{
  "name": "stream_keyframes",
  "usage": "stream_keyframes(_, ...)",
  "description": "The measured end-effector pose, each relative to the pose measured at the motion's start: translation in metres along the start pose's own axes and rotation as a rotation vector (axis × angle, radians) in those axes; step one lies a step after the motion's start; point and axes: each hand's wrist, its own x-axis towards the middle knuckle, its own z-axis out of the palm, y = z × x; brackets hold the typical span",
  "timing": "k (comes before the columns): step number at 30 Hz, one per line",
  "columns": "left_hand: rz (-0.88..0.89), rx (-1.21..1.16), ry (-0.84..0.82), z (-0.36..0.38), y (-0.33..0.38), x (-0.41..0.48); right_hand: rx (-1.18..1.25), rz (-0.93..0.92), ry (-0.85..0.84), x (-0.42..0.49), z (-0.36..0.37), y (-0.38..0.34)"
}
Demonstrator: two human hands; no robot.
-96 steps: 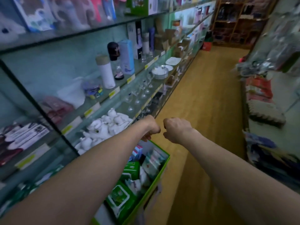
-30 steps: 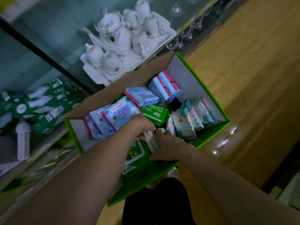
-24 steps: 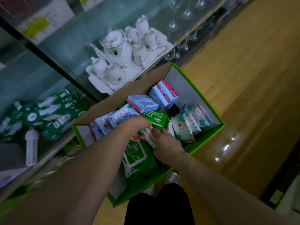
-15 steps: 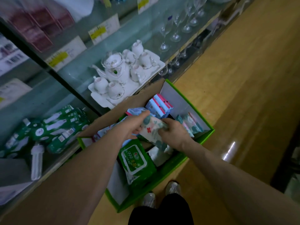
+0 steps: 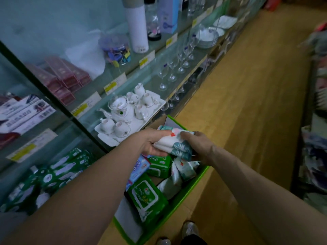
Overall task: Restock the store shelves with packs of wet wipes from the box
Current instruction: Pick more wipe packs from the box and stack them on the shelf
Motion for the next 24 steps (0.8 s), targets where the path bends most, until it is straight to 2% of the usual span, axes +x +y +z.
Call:
stream_keyframes(5,0.027,0.202,0.030,0.009,0.020,-0.028,-0.092,-0.116,0.102,-0.027,-0.011,-0.020)
stream_keyframes(13,0.227,0.244,-0.008,0.055,0.064,-0.077,0.031,-0.248,0.276,-0.075,-0.061,-0.040)
stream_keyframes(18,0.340,0.341,-0.046,0.109,0.092,-0.104,0.138,-0.285,0.345,-0.115,-0.111,-0.047)
stream_keyframes(24,0.431,0.509,-0.152,0.193,0.118,-0.146,0.176,-0.319,0.515,-0.167,-0.184,-0.041)
